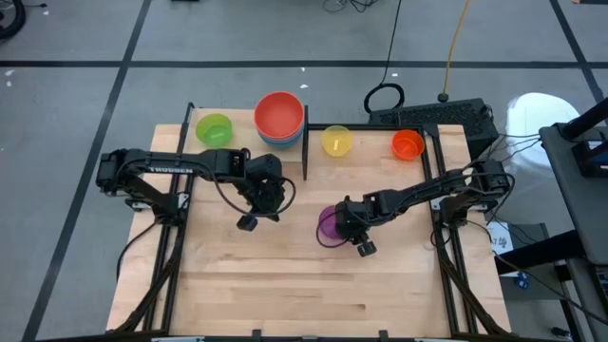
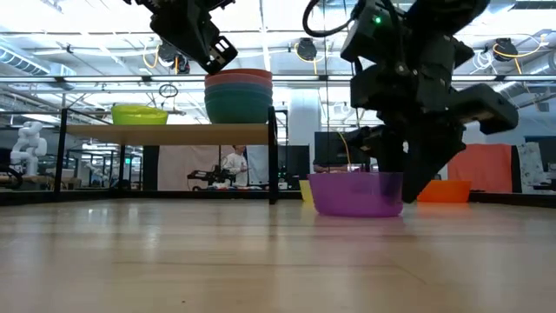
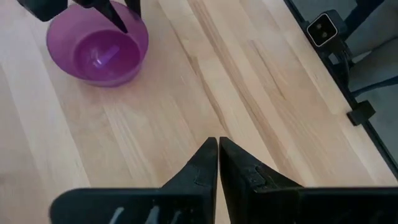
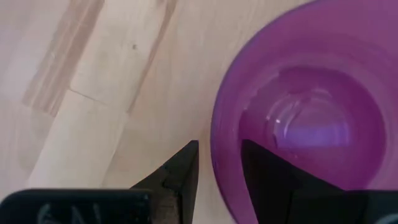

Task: Place and stack bowls onto a shelf
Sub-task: Stack the purple bowl on top of the green bowl on the shelf

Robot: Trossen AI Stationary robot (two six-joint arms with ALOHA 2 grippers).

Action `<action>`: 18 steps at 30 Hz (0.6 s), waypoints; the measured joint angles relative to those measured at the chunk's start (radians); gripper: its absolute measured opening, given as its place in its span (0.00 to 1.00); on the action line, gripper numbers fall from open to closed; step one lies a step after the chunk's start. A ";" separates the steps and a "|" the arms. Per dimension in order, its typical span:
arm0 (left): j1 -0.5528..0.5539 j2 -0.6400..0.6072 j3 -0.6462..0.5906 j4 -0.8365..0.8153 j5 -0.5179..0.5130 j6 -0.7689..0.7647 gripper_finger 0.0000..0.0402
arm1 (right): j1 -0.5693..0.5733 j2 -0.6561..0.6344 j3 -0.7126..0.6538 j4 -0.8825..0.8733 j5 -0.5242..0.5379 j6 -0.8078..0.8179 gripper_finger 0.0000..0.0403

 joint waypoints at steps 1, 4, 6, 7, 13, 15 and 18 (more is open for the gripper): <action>0.000 0.000 0.000 0.001 0.000 -0.002 0.05 | 0.000 0.000 -0.006 0.012 0.000 0.000 0.29; -0.010 0.000 0.000 0.020 -0.003 0.037 0.06 | 0.000 0.000 -0.007 0.024 -0.007 -0.032 0.29; -0.023 0.000 0.000 0.050 -0.003 0.098 0.06 | 0.000 0.000 -0.007 0.029 -0.034 -0.060 0.29; -0.030 0.000 0.000 0.069 -0.003 0.131 0.06 | 0.000 0.000 -0.007 0.036 -0.052 -0.065 0.29; -0.059 0.006 0.000 0.184 -0.061 0.275 0.06 | 0.012 -0.071 0.016 0.045 -0.081 -0.071 0.29; -0.061 0.024 0.002 0.226 -0.117 0.289 0.06 | 0.013 -0.118 0.016 0.059 -0.080 -0.070 0.29; -0.056 0.063 0.000 0.279 -0.171 0.279 0.06 | 0.013 -0.198 0.018 0.069 -0.078 -0.033 0.29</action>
